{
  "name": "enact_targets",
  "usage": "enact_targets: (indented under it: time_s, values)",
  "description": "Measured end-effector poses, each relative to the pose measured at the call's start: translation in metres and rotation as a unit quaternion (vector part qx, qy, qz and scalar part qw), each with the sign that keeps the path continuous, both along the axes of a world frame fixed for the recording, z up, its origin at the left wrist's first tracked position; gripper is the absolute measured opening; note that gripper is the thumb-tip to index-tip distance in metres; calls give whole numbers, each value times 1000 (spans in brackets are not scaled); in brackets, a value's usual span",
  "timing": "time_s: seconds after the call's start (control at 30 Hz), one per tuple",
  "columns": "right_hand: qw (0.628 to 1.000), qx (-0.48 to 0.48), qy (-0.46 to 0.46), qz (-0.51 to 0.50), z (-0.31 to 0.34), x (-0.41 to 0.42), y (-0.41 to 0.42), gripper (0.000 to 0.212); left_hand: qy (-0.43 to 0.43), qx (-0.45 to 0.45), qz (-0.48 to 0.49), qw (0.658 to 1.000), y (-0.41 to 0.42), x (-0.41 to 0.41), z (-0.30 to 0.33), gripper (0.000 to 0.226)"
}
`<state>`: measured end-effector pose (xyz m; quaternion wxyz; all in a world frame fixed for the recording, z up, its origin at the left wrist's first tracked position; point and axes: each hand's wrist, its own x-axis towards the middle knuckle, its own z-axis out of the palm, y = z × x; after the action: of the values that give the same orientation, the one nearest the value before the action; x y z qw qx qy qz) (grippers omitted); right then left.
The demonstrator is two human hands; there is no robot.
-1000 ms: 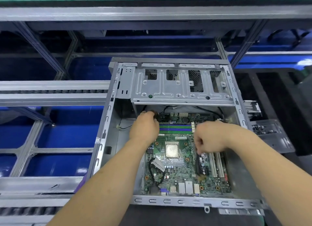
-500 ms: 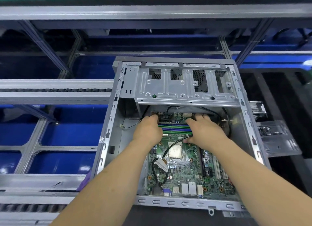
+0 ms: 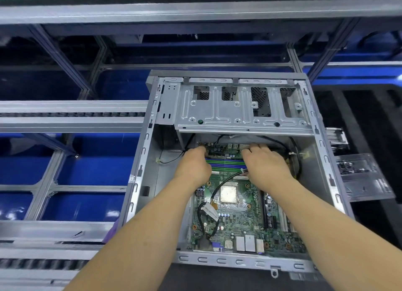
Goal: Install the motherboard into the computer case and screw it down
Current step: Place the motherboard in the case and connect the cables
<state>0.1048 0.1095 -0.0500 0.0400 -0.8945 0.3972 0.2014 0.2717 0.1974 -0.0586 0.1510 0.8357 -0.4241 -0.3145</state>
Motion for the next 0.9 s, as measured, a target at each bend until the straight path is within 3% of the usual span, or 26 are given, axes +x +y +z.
enact_targets:
  time_s: [0.43,0.6,0.7,0.9]
  values:
    - [999,23,-31,-19,-7,-3,-3,58,15,2,18,1000,0,-1,-2,43]
    - [995,35,-64,-71,-8,-3,-8,36,12,1,15,1000,0,-2,-1,42]
    - [994,33,-69,-82,-7,0,-8,48,11,-3,17,1000,0,-3,-1,42]
    - [994,2,-74,-85,-7,3,-3,50,8,-4,22,1000,0,-4,2,43]
